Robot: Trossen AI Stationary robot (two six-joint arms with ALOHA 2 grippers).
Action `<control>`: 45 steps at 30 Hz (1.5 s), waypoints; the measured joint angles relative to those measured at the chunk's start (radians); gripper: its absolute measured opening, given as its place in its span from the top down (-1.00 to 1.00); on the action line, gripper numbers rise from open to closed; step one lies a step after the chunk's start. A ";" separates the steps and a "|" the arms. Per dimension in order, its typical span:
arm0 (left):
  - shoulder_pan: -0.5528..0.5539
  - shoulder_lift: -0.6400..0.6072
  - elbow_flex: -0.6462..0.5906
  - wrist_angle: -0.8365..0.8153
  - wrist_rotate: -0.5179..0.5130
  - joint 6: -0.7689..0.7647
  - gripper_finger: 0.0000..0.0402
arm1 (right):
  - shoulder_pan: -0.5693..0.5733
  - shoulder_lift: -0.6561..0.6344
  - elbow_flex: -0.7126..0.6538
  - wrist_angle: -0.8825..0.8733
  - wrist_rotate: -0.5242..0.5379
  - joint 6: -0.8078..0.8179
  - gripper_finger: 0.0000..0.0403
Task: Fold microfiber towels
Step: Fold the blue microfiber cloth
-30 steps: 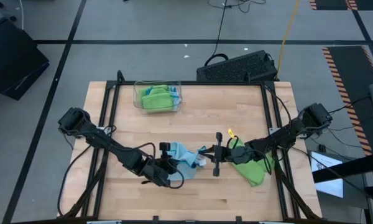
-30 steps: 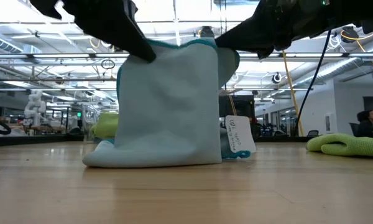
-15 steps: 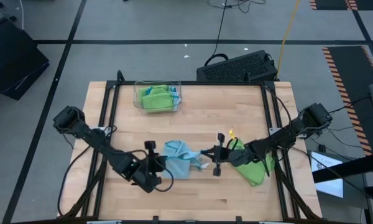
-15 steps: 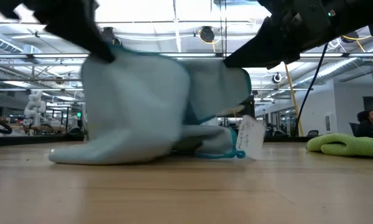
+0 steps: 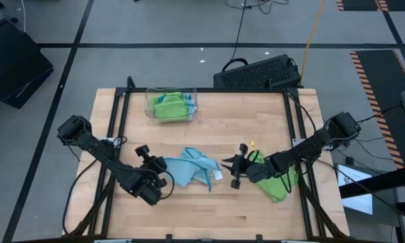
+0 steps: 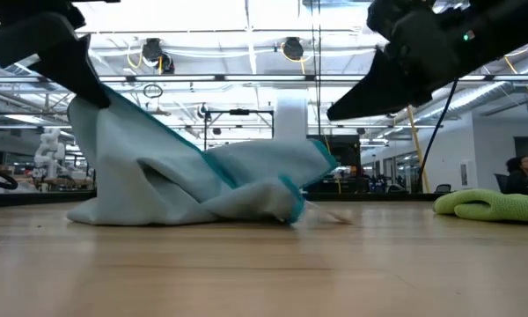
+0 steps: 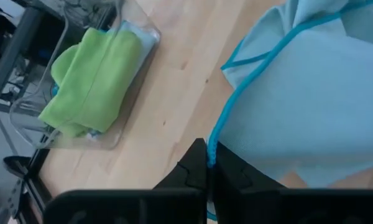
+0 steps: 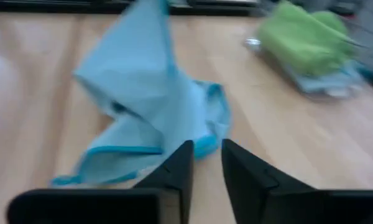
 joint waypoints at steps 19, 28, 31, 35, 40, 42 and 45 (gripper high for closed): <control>0.009 0.000 0.000 0.090 -0.073 0.101 0.97 | -0.039 0.013 0.000 0.159 -0.239 -0.006 0.21; 0.035 0.000 0.000 0.152 -0.072 0.183 0.97 | -0.041 0.124 0.000 0.259 -0.445 -0.008 0.23; 0.041 0.000 0.000 0.171 -0.072 0.207 0.97 | -0.057 0.180 0.000 0.299 -0.472 -0.008 0.23; 0.050 0.000 0.000 0.173 -0.072 0.216 0.95 | -0.114 0.248 0.000 0.304 -0.472 0.033 0.30; 0.052 0.000 0.000 0.234 -0.072 0.287 0.97 | -0.212 0.290 0.000 0.305 -0.434 0.058 0.48; 0.047 0.000 0.000 0.307 -0.072 0.368 0.95 | -0.262 0.292 0.000 0.301 -0.367 0.055 0.55; 0.037 0.000 0.014 0.437 -0.070 0.531 0.97 | -0.347 0.282 0.000 0.293 -0.274 0.052 0.65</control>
